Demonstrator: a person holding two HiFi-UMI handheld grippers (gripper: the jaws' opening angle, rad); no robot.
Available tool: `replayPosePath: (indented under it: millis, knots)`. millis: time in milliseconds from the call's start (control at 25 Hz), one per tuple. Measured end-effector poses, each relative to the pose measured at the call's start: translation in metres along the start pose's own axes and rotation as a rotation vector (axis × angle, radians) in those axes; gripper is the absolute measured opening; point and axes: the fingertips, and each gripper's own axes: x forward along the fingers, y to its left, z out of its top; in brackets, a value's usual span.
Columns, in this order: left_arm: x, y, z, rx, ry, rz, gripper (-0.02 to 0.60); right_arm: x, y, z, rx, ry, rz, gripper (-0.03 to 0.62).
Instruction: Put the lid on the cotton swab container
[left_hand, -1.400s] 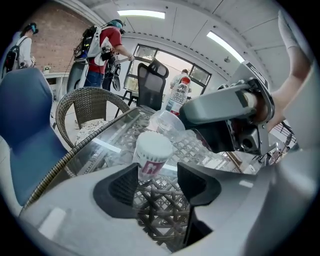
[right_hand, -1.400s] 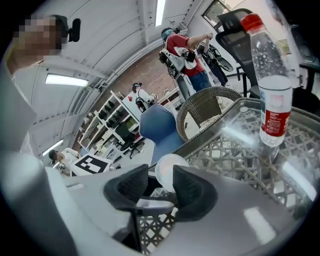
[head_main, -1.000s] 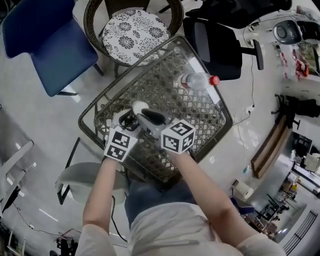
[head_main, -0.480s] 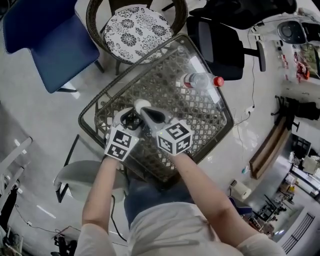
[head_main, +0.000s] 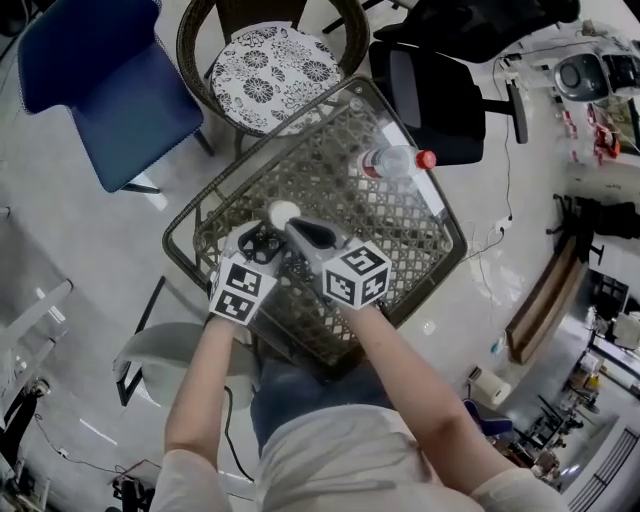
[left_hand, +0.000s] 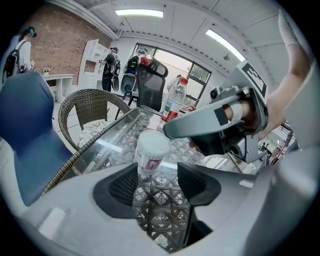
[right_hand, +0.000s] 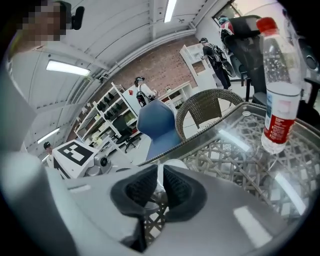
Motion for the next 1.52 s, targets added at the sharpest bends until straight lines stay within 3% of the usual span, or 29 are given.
replayPosePath:
  millis: [240, 400, 560, 1520]
  knots:
    - [-0.023, -0.005, 0.011, -0.025, -0.045, 0.061, 0.227, -0.029, 0.011, 0.022, -0.031, -0.075, -0.005, 0.034]
    - [-0.051, -0.008, 0.022, -0.080, -0.115, 0.125, 0.065, -0.050, 0.026, 0.032, -0.064, -0.109, 0.006, 0.018]
    - [-0.080, -0.016, 0.043, -0.107, -0.191, 0.168, 0.009, -0.070, 0.039, 0.039, -0.080, -0.136, 0.030, 0.005]
    - [-0.226, -0.161, 0.122, -0.022, -0.359, 0.298, 0.008, -0.260, 0.122, 0.060, -0.165, -0.298, 0.124, 0.003]
